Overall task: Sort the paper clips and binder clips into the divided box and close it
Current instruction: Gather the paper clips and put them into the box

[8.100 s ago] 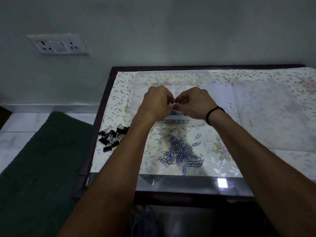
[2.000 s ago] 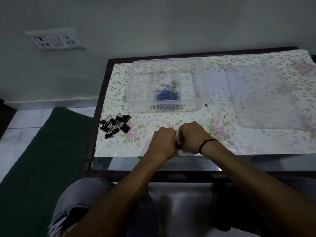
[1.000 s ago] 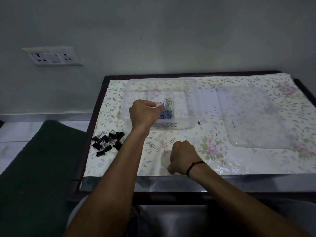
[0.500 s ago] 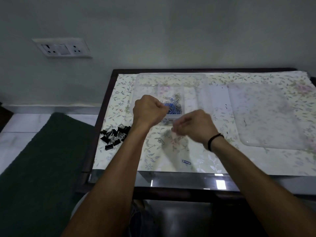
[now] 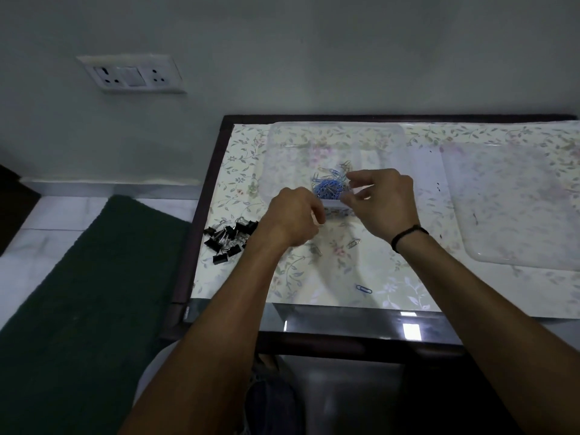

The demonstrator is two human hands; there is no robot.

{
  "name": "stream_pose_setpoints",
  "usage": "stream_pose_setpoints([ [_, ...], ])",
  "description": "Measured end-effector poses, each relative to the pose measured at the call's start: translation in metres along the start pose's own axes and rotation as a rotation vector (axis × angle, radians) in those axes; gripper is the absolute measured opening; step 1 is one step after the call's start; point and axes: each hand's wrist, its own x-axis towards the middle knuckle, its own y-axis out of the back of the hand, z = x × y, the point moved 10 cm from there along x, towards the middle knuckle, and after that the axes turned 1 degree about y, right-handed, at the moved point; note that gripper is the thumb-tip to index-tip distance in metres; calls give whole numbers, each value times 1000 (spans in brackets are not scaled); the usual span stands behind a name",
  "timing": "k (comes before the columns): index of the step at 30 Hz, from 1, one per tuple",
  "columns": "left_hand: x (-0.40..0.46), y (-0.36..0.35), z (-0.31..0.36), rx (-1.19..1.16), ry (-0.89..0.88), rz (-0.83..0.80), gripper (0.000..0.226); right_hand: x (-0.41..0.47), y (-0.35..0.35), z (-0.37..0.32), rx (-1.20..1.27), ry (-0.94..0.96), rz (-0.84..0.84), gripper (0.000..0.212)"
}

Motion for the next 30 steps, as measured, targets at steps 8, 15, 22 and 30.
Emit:
stream_pose_setpoints([
  [8, -1, -40, 5, 181, -100, -129, 24, -58, -33, 33, -405, 20, -510, 23],
  [15, 5, -51, 4, 246, -95, -169, 12, -81, -52, 56, -592, -18, -591, 37],
  [22, 12, -67, 6, 332, -120, -214, 9, -84, -59, 58, -578, 4, -597, 31],
  [30, 20, -68, 1, 330, -73, -168, 13, -96, -66, 65, -569, -3, -698, 19],
])
